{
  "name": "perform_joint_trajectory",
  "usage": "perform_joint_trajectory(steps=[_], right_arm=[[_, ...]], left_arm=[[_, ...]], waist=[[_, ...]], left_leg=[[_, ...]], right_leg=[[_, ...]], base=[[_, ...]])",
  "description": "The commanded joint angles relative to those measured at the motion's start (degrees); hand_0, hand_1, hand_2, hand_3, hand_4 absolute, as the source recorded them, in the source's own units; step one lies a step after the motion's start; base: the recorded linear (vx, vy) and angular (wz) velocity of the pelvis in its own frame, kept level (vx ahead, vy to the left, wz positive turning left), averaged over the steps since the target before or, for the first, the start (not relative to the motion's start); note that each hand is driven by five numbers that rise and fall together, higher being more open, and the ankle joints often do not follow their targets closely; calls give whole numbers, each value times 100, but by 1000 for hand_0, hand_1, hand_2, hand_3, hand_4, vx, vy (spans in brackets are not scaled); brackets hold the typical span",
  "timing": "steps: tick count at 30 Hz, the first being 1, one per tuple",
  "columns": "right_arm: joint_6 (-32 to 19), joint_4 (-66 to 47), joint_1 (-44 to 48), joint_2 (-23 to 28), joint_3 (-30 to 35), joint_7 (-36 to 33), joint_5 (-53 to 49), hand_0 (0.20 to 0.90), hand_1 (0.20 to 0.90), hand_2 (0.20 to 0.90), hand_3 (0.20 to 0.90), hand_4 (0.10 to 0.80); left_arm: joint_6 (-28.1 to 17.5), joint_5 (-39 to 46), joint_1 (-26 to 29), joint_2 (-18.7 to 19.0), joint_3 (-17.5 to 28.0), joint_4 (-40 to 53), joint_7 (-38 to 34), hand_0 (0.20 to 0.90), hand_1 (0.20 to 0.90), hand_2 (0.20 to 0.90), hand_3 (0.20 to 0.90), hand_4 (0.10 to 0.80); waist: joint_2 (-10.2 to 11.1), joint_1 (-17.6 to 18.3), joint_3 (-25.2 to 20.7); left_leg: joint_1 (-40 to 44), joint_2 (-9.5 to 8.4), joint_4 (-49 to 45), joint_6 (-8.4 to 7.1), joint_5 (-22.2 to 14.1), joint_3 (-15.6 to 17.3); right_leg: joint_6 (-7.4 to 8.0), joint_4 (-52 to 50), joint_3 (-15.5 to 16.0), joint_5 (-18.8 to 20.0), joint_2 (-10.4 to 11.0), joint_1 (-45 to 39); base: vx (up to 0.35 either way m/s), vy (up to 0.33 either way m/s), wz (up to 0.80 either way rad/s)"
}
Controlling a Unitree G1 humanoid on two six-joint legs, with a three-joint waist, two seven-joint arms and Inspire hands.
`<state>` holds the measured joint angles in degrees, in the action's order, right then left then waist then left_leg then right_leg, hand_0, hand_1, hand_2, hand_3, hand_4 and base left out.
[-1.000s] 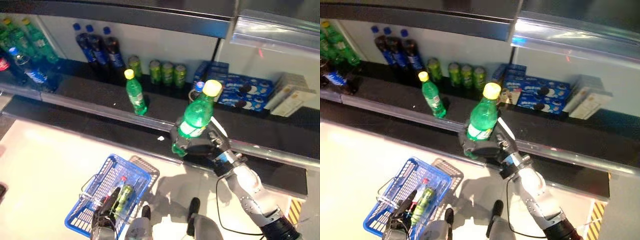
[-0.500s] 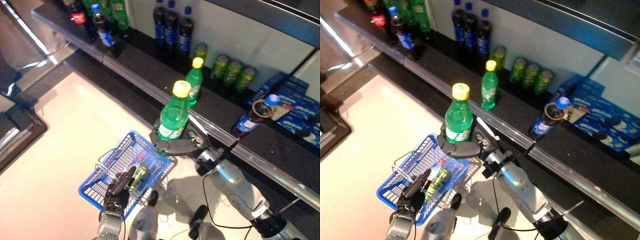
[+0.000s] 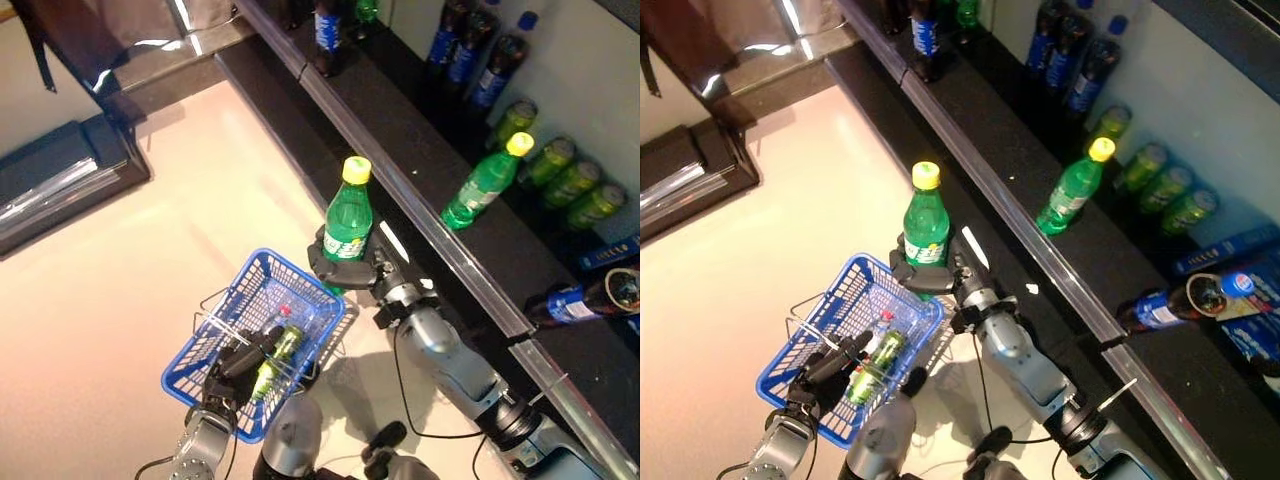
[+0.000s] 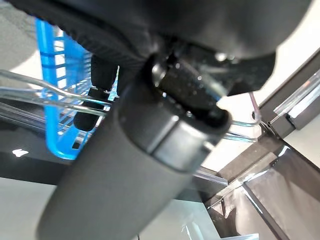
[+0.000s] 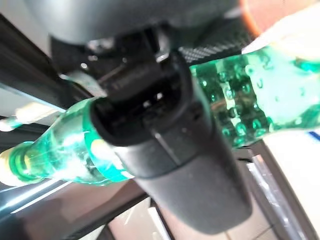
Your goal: Pick up the drink and place into the basket.
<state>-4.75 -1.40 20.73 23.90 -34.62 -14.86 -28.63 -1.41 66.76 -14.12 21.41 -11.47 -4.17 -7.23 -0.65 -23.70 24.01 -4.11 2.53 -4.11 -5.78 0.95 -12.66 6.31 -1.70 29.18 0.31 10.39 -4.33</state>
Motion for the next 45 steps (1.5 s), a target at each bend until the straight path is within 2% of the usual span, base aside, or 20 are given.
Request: perform_joint_trajectory(steps=[1, 10, 16, 24, 25, 27, 36, 40, 41, 45], right_arm=[[-775, -573, 906, -501, -400, -143, 282, 300, 300, 300, 200, 100], [-693, 287, 1004, -951, -756, -285, 351, 300, 300, 300, 200, 100], [-715, 822, 1096, -1223, -941, -361, 343, 300, 300, 300, 200, 100], [-628, 1299, 1042, -1531, -1097, -434, 263, 300, 300, 300, 200, 100], [-630, 1377, 1027, -1569, -1118, -430, 255, 300, 300, 300, 200, 100], [-648, 1619, 1022, -1656, -1131, -439, 221, 300, 300, 300, 200, 100], [-445, 2160, 857, -2016, -1230, -47, -721, 300, 300, 300, 200, 100], [-365, 2255, 812, -2109, -1285, 75, -1018, 300, 300, 300, 200, 100], [-240, 2356, 759, -2206, -1321, 260, -1498, 300, 300, 300, 200, 100], [15, 2613, 679, -2362, -1377, 627, -1991, 300, 300, 300, 200, 100]], left_arm=[[-797, -91, 363, 460, 73, 2537, 1436, 300, 300, 300, 200, 100], [-494, 142, 532, 519, 54, 3094, 2047, 300, 300, 300, 200, 100], [-209, 103, 684, 547, -40, 3140, 2065, 300, 300, 300, 200, 100], [-79, 247, 681, 538, 41, 3224, 2344, 300, 300, 300, 200, 100], [-57, 274, 683, 527, 58, 3239, 2382, 300, 300, 300, 200, 100], [39, 300, 719, 487, 57, 3274, 2559, 300, 300, 300, 200, 100], [329, 276, 1031, 564, -122, 3558, 3282, 300, 300, 300, 200, 100], [432, 274, 1153, 549, -242, 3616, 3293, 300, 300, 300, 200, 100], [514, 291, 1207, 509, -321, 3640, 3310, 300, 300, 300, 200, 100], [575, 291, 1271, 475, -380, 3656, 3274, 300, 300, 300, 200, 100]], waist=[[-32, -9, -793], [12, -250, -771], [28, -362, -831], [40, -516, -817], [58, -543, -817], [74, -584, -785], [149, -594, -664], [189, -601, -638], [234, -613, -641], [270, -627, -617]], left_leg=[[-230, -303, -475, 107, 12, 66], [-247, -376, -484, 129, 10, -154], [-245, -427, -422, 150, 50, -291], [-308, -469, -359, 162, 99, -434], [-239, -416, -340, 139, -32, -424], [-256, -419, -344, 146, -36, -446], [-338, -421, -332, 169, -22, -429], [-352, -411, -314, 167, -10, -434], [-346, -405, -296, 170, -7, -445], [-353, -387, -272, 176, -4, -422]], right_leg=[[-252, -363, -213, -263, -124, -126], [-249, -346, -67, -270, -130, -216], [-243, -344, -14, -282, -139, -243], [-225, -365, 82, -293, -125, -213], [-207, -385, 8, -419, -172, -254], [-215, -407, 24, -426, -170, -238], [-200, -502, 31, -440, -141, -135], [-189, -517, 35, -435, -135, -116], [-186, -518, 31, -428, -138, -111], [-176, -514, 20, -409, -146, -86]], base=[[61, -4, 20], [51, -12, 12], [60, 6, 11], [42, 0, 9], [88, -60, 11], [52, -41, 15], [7, 2, 4], [9, -1, 0], [37, -8, 1], [10, -3, 0]])
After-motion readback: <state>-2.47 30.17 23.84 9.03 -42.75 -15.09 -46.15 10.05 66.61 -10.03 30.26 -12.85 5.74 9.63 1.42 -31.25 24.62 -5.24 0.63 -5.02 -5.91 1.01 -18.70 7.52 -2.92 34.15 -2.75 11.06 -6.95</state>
